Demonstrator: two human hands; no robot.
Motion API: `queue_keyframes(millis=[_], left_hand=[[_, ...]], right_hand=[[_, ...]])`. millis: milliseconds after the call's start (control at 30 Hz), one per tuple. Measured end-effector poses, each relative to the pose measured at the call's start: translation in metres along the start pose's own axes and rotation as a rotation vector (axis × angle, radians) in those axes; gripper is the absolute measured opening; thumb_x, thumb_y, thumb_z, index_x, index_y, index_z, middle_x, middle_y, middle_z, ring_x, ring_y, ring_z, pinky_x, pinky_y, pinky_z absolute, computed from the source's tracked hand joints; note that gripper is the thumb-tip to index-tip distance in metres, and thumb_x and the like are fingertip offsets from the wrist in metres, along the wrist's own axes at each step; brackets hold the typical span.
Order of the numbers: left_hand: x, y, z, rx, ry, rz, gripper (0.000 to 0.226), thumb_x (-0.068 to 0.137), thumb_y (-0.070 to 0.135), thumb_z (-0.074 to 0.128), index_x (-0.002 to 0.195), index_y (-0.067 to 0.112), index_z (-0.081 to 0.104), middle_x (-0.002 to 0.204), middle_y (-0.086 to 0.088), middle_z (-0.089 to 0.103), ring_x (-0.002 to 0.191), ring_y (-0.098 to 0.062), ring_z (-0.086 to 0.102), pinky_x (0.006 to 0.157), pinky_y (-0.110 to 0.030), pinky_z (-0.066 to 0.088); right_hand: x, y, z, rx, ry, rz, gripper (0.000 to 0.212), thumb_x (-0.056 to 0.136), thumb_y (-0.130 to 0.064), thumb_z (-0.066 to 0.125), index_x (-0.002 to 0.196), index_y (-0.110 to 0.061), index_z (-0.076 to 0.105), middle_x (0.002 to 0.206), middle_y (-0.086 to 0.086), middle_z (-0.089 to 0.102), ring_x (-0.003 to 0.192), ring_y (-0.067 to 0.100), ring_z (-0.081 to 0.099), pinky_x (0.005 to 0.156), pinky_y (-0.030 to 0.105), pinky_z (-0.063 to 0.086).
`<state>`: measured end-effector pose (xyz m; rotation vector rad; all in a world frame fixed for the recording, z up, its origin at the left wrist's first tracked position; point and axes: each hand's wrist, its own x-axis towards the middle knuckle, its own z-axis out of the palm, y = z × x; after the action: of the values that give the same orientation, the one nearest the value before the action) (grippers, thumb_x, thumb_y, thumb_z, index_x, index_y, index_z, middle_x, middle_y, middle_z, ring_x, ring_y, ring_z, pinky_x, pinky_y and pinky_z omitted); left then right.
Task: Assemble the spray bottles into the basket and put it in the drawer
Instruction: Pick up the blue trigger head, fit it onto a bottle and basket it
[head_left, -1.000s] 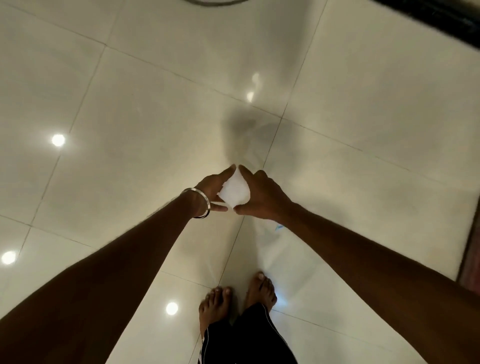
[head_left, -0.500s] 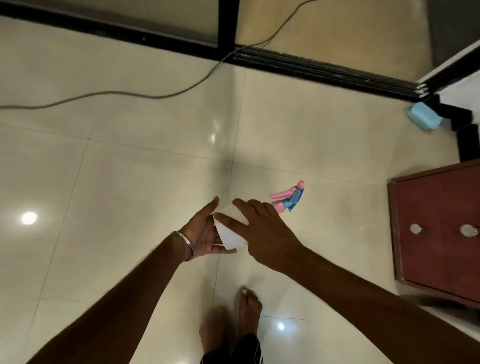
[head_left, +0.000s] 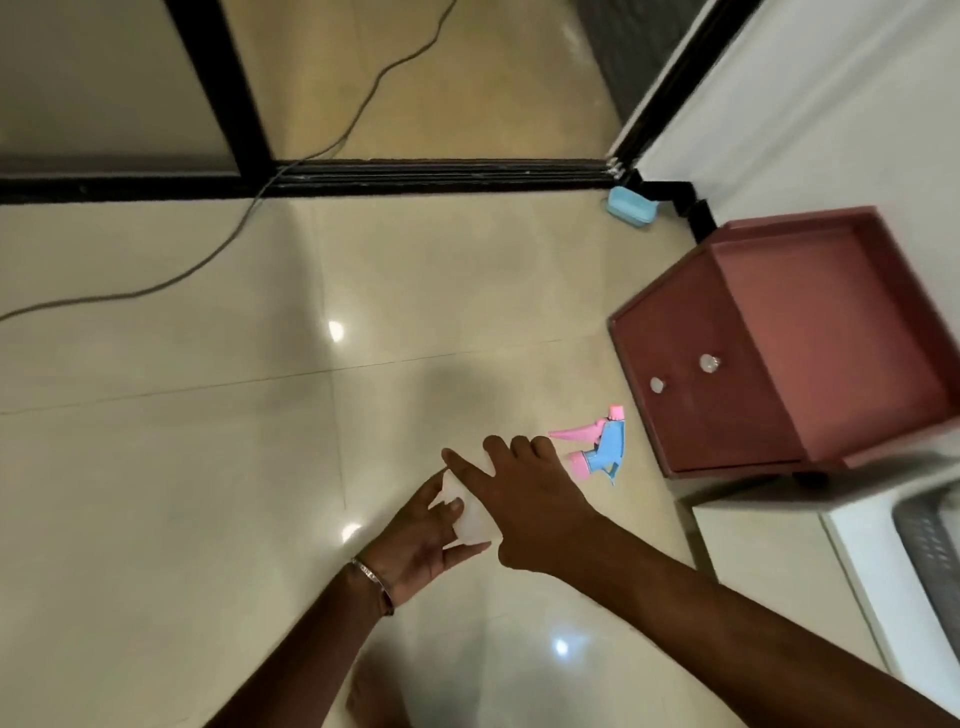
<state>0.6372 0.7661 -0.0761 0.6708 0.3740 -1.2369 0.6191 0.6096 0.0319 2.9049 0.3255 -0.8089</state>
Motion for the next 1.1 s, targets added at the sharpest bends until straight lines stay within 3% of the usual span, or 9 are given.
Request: queue_keyframes(millis=[133, 233, 367, 500, 633, 767, 900, 1033, 1100], left_hand=[[0.014, -0.032, 0.041, -0.023, 0.044, -0.029, 0.047, 0.079, 0.020, 0.074, 0.125, 0.019, 0.062, 0.132, -0.016, 0.060, 0.117, -0.035, 0.061, 0.084, -0.046, 0.056], [0.022, -0.057, 0.071, -0.063, 0.050, -0.069, 0.050, 0.087, 0.023, 0.064, 0.134, 0.009, 0.053, 0.134, -0.021, 0.057, 0.112, -0.032, 0.064, 0.080, -0.042, 0.057], [0.033, -0.086, 0.119, -0.036, -0.001, -0.111, 0.060, 0.073, 0.031, 0.080, 0.124, 0.005, 0.063, 0.120, -0.020, 0.065, 0.100, -0.029, 0.069, 0.074, -0.039, 0.058], [0.041, -0.122, 0.179, 0.007, -0.087, -0.195, 0.064, 0.064, 0.036, 0.085, 0.120, 0.009, 0.067, 0.132, -0.022, 0.058, 0.115, -0.037, 0.061, 0.082, -0.042, 0.058], [0.050, -0.155, 0.241, 0.024, -0.189, -0.340, 0.066, 0.068, 0.038, 0.082, 0.124, 0.009, 0.063, 0.136, -0.024, 0.054, 0.123, -0.045, 0.052, 0.079, -0.042, 0.059], [0.065, -0.182, 0.298, 0.072, -0.302, -0.483, 0.062, 0.071, 0.036, 0.080, 0.123, 0.008, 0.063, 0.135, -0.028, 0.053, 0.123, -0.049, 0.050, 0.076, -0.042, 0.060], [0.093, -0.202, 0.357, 0.150, -0.407, -0.622, 0.056, 0.072, 0.031, 0.081, 0.120, 0.007, 0.065, 0.131, -0.031, 0.054, 0.123, -0.052, 0.048, 0.079, -0.048, 0.059], [0.128, -0.212, 0.410, 0.184, -0.512, -0.771, 0.054, 0.077, 0.026, 0.076, 0.126, 0.007, 0.061, 0.136, -0.031, 0.049, 0.126, -0.054, 0.043, 0.086, -0.054, 0.055], [0.144, -0.215, 0.437, 0.244, -0.533, -0.811, 0.057, 0.076, 0.026, 0.078, 0.127, 0.008, 0.061, 0.138, -0.029, 0.048, 0.125, -0.051, 0.045, 0.088, -0.055, 0.054]], right_hand=[[-0.055, 0.025, 0.003, 0.027, 0.006, 0.065, 0.105, 0.077, -0.027, 0.072, 0.157, -0.021, 0.003, 0.152, 0.020, 0.025, 0.126, 0.037, 0.040, 0.109, 0.046, 0.022], [-0.110, 0.035, 0.008, 0.153, 0.161, 0.081, 0.093, 0.080, -0.023, 0.066, 0.157, -0.021, 0.013, 0.159, 0.015, 0.024, 0.143, 0.033, 0.028, 0.116, 0.044, 0.017], [-0.190, 0.036, 0.031, 0.494, 0.564, 0.234, 0.066, 0.073, -0.021, 0.073, 0.135, -0.022, 0.051, 0.135, 0.001, 0.057, 0.126, 0.017, 0.051, 0.104, 0.030, 0.035], [-0.273, 0.047, 0.071, 0.878, 0.780, 0.592, 0.047, 0.076, -0.024, 0.076, 0.116, -0.030, 0.052, 0.115, -0.018, 0.057, 0.110, -0.001, 0.052, 0.094, 0.018, 0.036], [-0.332, 0.080, 0.104, 1.291, 0.808, 0.926, 0.067, 0.071, -0.019, 0.086, 0.121, -0.033, 0.045, 0.121, -0.018, 0.055, 0.114, -0.002, 0.052, 0.093, 0.020, 0.044], [-0.374, 0.125, 0.116, 1.550, 0.679, 0.927, 0.097, 0.072, -0.034, 0.087, 0.147, -0.041, 0.026, 0.142, -0.025, 0.041, 0.126, -0.010, 0.041, 0.099, 0.011, 0.035], [-0.403, 0.169, 0.121, 1.643, 0.669, 0.896, 0.093, 0.070, -0.047, 0.083, 0.144, -0.048, 0.027, 0.148, -0.026, 0.040, 0.137, 0.003, 0.041, 0.113, 0.029, 0.037], [-0.429, 0.205, 0.123, 1.669, 0.842, 0.889, 0.086, 0.066, -0.049, 0.085, 0.128, -0.069, 0.029, 0.135, -0.043, 0.045, 0.127, -0.012, 0.046, 0.093, 0.006, 0.043], [-0.442, 0.222, 0.121, 1.631, 0.921, 0.899, 0.087, 0.064, -0.053, 0.086, 0.128, -0.072, 0.030, 0.137, -0.041, 0.045, 0.127, -0.013, 0.046, 0.094, 0.006, 0.044]])
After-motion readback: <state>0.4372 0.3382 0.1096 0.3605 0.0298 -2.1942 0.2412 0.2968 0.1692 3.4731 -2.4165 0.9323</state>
